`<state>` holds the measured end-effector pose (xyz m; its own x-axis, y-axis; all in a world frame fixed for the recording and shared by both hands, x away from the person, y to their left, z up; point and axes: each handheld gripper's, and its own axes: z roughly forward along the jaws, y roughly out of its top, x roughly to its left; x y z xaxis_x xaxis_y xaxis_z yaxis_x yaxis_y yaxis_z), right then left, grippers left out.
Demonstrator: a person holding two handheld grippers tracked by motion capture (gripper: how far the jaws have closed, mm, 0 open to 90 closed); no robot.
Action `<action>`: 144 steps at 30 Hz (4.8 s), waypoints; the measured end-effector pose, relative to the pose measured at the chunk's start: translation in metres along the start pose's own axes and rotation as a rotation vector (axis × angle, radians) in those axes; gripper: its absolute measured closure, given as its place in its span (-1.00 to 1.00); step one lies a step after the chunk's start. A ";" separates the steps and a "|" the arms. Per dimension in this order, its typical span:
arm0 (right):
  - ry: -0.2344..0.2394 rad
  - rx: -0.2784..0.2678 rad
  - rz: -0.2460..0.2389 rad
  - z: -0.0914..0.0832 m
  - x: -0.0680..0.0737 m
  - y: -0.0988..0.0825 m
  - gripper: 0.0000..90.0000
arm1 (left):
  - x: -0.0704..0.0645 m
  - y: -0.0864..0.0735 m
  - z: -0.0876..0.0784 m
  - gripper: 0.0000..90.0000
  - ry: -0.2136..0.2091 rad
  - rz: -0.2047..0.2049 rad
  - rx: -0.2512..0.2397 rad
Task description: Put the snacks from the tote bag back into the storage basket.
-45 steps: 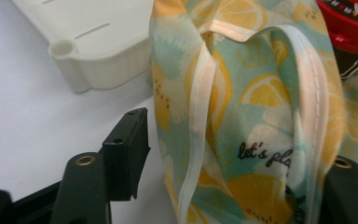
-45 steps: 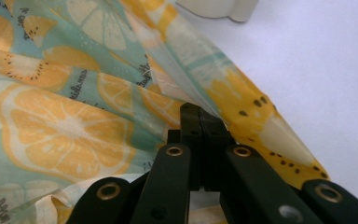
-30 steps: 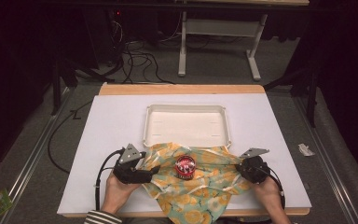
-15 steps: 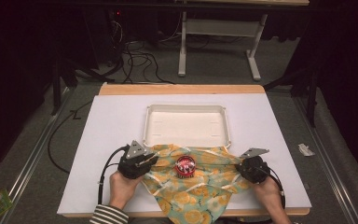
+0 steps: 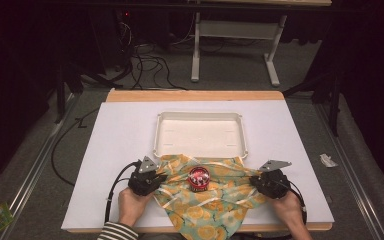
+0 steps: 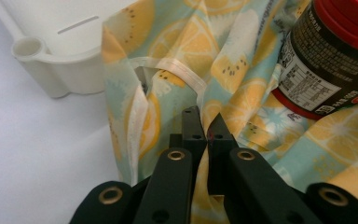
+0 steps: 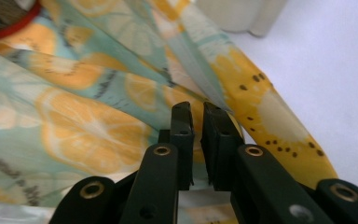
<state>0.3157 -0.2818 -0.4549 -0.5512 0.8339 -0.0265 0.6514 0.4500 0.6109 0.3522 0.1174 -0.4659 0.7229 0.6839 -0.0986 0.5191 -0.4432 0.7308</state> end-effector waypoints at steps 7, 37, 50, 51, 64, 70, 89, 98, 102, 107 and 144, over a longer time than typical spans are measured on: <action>0.081 -0.096 -0.086 -0.025 0.023 0.012 0.80 | -0.002 -0.005 0.003 0.99 -0.009 -0.005 -0.013; 0.063 -0.018 -0.041 0.037 0.012 0.047 1.00 | 0.000 -0.016 0.004 0.99 -0.016 0.006 -0.048; 0.038 -0.080 -0.017 0.036 0.017 0.035 0.75 | 0.003 -0.022 0.004 0.81 -0.004 0.007 -0.096; 0.042 -0.097 -0.017 0.032 0.018 0.035 0.69 | 0.002 -0.022 0.003 0.77 -0.001 0.024 -0.092; 0.085 -0.255 -0.046 -0.001 0.031 0.041 0.23 | -0.004 -0.024 0.002 0.34 0.034 0.067 -0.116; 0.113 -0.311 -0.063 -0.013 0.037 0.046 0.16 | -0.004 -0.024 0.002 0.29 0.036 0.065 -0.117; 0.269 -0.286 -0.155 0.001 0.068 0.062 -0.15 | -0.001 -0.026 -0.001 0.04 0.029 0.029 -0.155; 0.304 -0.271 -0.188 0.008 0.079 0.070 -0.24 | 0.000 -0.026 -0.001 0.01 0.030 0.023 -0.153; 0.323 -0.266 -0.196 0.014 0.082 0.074 -0.30 | 0.000 -0.026 -0.001 0.01 0.033 0.026 -0.151; 0.334 -0.251 -0.218 0.019 0.087 0.078 -0.37 | -0.001 -0.026 -0.001 0.00 0.034 0.027 -0.151; 0.269 -0.227 -0.280 0.040 0.103 0.077 -0.43 | 0.000 -0.026 -0.002 -0.03 0.031 0.022 -0.163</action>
<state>0.3302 -0.1483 -0.4425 -0.8256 0.5635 -0.0272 0.3434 0.5402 0.7683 0.3376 0.1301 -0.4838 0.7171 0.6942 -0.0625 0.4209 -0.3599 0.8327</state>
